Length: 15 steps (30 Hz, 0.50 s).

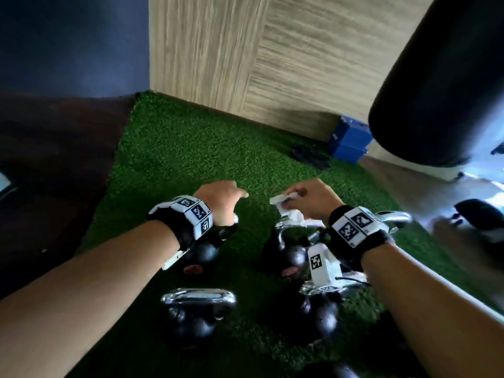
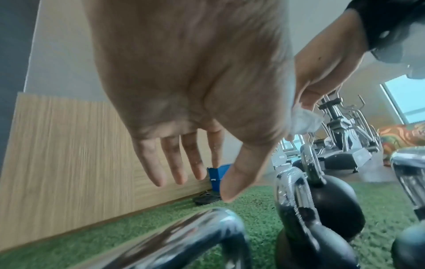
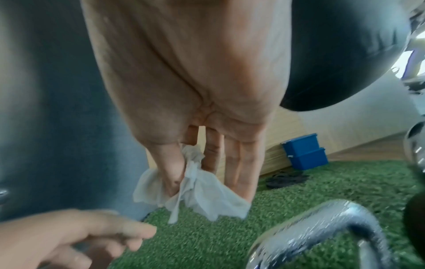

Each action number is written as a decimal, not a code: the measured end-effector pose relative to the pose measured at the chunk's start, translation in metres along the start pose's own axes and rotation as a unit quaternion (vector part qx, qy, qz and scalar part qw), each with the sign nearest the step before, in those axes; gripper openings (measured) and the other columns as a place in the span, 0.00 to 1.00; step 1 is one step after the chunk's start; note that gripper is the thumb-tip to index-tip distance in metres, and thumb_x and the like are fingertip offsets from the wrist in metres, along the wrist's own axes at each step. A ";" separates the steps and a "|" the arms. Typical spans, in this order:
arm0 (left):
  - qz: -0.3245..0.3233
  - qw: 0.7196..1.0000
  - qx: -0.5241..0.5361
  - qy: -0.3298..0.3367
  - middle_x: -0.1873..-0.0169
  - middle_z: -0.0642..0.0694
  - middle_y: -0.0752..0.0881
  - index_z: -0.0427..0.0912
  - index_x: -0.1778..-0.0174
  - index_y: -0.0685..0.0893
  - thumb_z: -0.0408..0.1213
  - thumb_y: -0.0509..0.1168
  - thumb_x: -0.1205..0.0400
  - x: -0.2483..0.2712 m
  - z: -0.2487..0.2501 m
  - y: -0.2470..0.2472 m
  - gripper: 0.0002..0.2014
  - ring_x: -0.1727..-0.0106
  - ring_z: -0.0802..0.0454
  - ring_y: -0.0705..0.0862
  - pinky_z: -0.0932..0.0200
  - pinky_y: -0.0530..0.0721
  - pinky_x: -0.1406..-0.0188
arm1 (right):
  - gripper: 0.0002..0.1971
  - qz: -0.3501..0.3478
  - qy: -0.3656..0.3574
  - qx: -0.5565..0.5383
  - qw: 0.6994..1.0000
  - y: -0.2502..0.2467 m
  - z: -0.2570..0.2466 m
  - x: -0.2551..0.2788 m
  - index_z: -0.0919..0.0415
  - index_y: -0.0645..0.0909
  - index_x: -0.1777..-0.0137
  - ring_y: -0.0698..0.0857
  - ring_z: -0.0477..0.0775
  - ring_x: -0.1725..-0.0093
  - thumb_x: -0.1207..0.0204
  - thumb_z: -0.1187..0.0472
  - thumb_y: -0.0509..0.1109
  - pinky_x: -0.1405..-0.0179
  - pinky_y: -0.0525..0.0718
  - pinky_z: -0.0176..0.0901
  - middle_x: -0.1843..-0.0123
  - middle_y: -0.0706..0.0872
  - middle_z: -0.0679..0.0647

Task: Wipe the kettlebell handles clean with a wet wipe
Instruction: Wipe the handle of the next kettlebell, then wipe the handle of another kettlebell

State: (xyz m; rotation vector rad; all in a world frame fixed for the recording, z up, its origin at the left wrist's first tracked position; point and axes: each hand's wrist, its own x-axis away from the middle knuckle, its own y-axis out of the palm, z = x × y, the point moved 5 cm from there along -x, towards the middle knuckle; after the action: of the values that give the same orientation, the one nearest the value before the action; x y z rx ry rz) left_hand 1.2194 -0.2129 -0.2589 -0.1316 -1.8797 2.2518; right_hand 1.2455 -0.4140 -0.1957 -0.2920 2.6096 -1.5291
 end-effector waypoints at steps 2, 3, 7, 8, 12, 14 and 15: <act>0.010 0.999 0.050 -0.018 0.25 0.46 0.77 0.51 0.18 0.75 0.36 0.69 0.20 -0.008 0.019 -0.003 0.31 0.26 0.43 0.80 0.47 0.81 0.28 | 0.08 0.002 0.030 -0.043 0.999 -0.033 0.008 0.005 0.58 0.91 0.51 0.87 0.52 0.62 0.29 0.67 0.80 0.60 0.88 0.48 0.56 0.91 0.57; 0.008 0.997 0.072 -0.026 0.25 0.44 0.79 0.48 0.20 0.77 0.34 0.68 0.20 -0.011 0.027 -0.004 0.29 0.26 0.43 0.81 0.48 0.81 0.27 | 0.08 -0.002 0.043 -0.067 0.997 -0.047 0.012 0.008 0.60 0.90 0.51 0.88 0.53 0.61 0.28 0.71 0.79 0.63 0.91 0.47 0.54 0.90 0.59; -0.015 0.988 0.126 -0.089 0.30 0.42 0.87 0.43 0.25 0.83 0.33 0.66 0.18 -0.027 0.048 -0.001 0.23 0.30 0.42 0.85 0.51 0.84 0.29 | 0.12 -0.031 0.077 -0.039 0.996 -0.084 0.034 0.007 0.64 0.88 0.42 0.86 0.49 0.63 0.25 0.71 0.77 0.67 0.89 0.37 0.55 0.87 0.55; -0.019 0.986 0.129 -0.107 0.31 0.41 0.87 0.42 0.27 0.84 0.33 0.66 0.18 -0.032 0.052 0.002 0.21 0.31 0.42 0.86 0.51 0.84 0.30 | 0.13 -0.039 0.089 -0.031 0.995 -0.089 0.043 0.008 0.66 0.87 0.41 0.86 0.50 0.63 0.25 0.70 0.77 0.64 0.90 0.40 0.55 0.87 0.56; -0.069 0.974 0.120 -0.179 0.33 0.38 0.88 0.37 0.29 0.85 0.34 0.69 0.18 -0.050 0.066 0.036 0.21 0.36 0.41 0.89 0.50 0.88 0.34 | 0.12 -0.050 0.106 -0.067 0.991 -0.091 0.095 -0.001 0.69 0.86 0.41 0.86 0.52 0.60 0.24 0.68 0.75 0.43 0.91 0.56 0.57 0.87 0.56; -0.112 0.968 0.108 -0.198 0.46 0.39 0.93 0.36 0.36 0.88 0.33 0.74 0.22 -0.056 0.073 0.053 0.18 0.49 0.44 0.92 0.54 0.92 0.46 | 0.14 -0.054 0.059 -0.025 0.997 -0.091 0.116 -0.001 0.66 0.85 0.37 0.87 0.53 0.52 0.20 0.61 0.74 0.37 0.87 0.56 0.52 0.88 0.57; -0.131 0.964 0.101 -0.208 0.56 0.41 0.93 0.38 0.44 0.91 0.33 0.76 0.25 -0.058 0.075 0.060 0.14 0.58 0.46 0.91 0.57 0.91 0.56 | 0.16 -0.063 0.026 -0.017 0.998 -0.091 0.125 -0.001 0.62 0.84 0.34 0.88 0.55 0.46 0.17 0.56 0.72 0.36 0.85 0.54 0.46 0.89 0.56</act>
State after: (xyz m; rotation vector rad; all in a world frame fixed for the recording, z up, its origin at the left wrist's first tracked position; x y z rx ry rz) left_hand 1.2555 -0.3079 -0.3072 0.6291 -1.6967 2.3912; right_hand 1.2803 -0.5636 -0.1778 -0.4330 2.7071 -1.5508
